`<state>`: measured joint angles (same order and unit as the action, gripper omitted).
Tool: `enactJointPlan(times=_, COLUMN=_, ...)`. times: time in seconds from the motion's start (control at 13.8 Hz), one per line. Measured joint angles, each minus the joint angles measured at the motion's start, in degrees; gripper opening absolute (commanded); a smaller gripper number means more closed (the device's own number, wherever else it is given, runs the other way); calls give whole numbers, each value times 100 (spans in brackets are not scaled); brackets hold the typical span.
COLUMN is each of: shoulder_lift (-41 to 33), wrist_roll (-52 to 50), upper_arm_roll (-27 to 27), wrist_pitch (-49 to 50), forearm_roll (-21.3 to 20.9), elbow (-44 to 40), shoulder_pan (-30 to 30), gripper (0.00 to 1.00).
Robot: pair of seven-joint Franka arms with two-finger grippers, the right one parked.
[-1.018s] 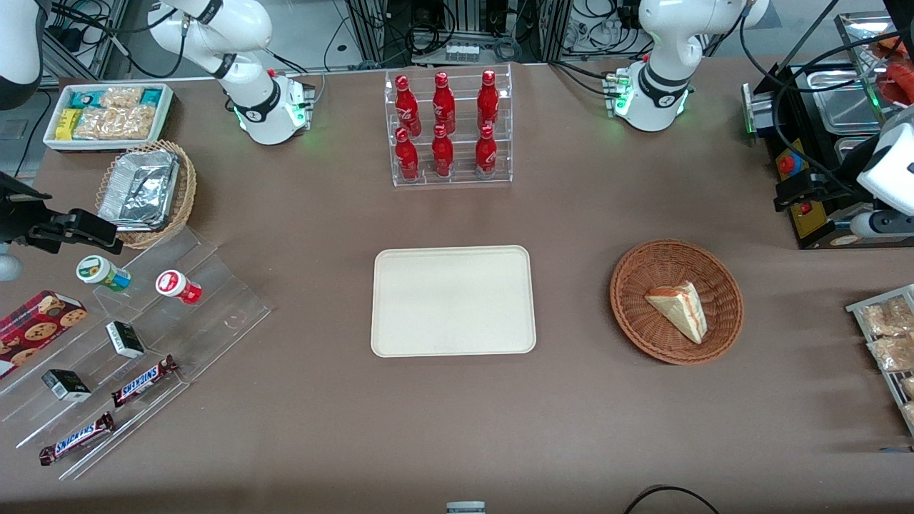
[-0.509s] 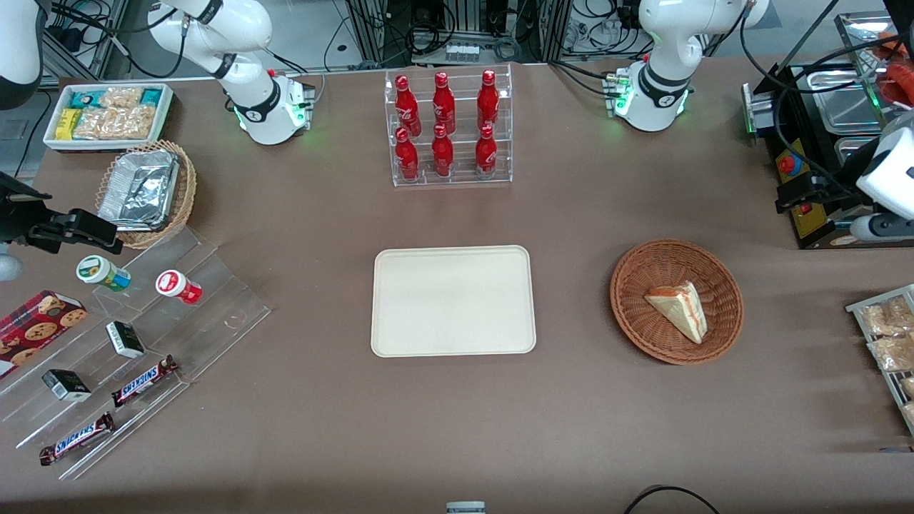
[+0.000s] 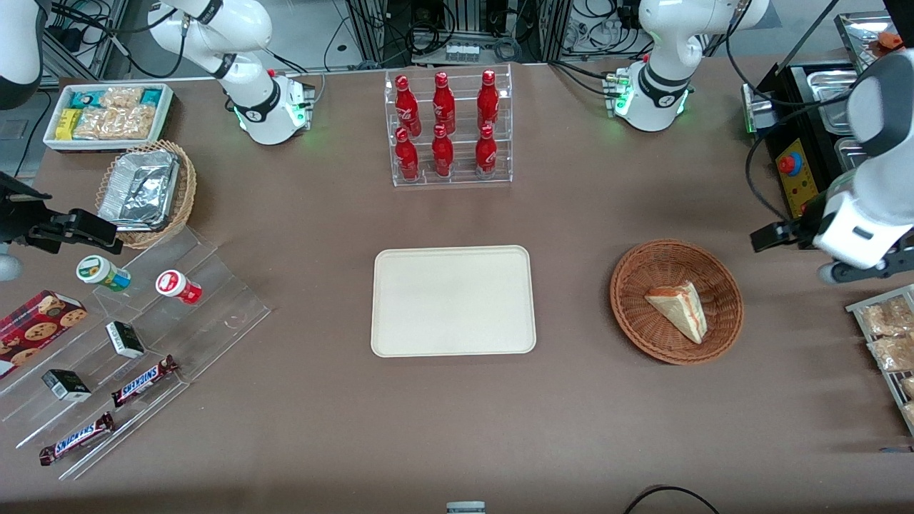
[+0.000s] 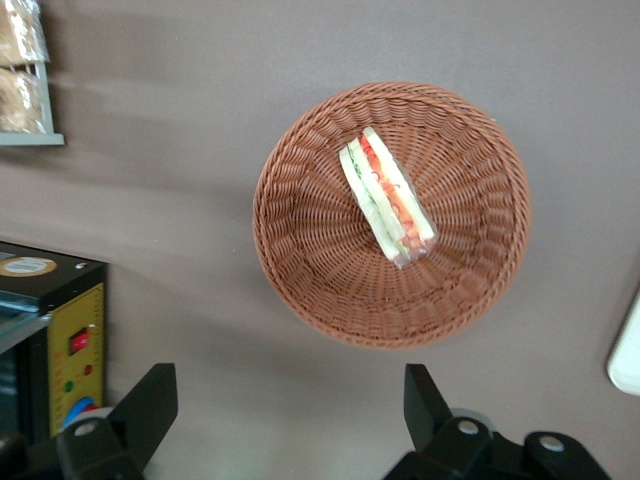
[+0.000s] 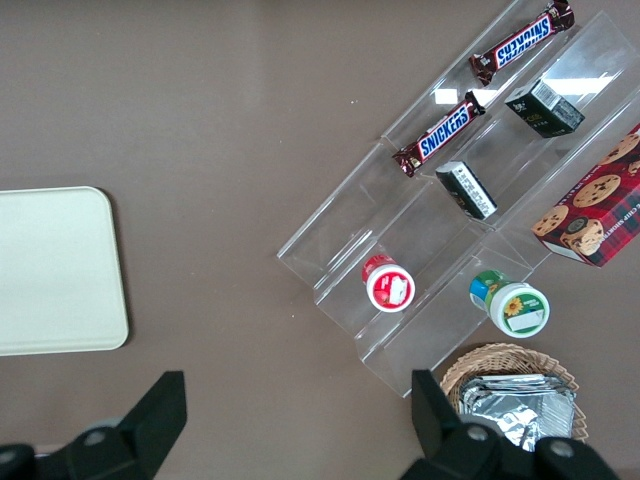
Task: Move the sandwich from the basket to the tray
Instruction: 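Move the open left gripper down over the wrapped sandwich in the basket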
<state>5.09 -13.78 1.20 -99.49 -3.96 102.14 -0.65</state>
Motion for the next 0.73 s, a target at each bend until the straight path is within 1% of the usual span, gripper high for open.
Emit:
enactJointPlan(times=0.36, shoulder_lift=439, wrist_roll=-1387, upper_arm_roll=17, wrist_pitch=-789, forearm_roll=0, elbow=311, shoulder_pan=129, gripper=100)
enactJointPlan(times=0.58, shoulder_lift=564, wrist_roll=-2195, upper_arm_roll=32, wrist_pitch=-1649, forearm_roll=1, elbow=787, shoulder_pan=254, gripper=100)
enactJointPlan(times=0.73, shoulder_lift=589, wrist_roll=-2552, upper_arm_roll=33, wrist_pitch=-2254, forearm_roll=1, elbow=1179, shoulder_pan=306, gripper=100)
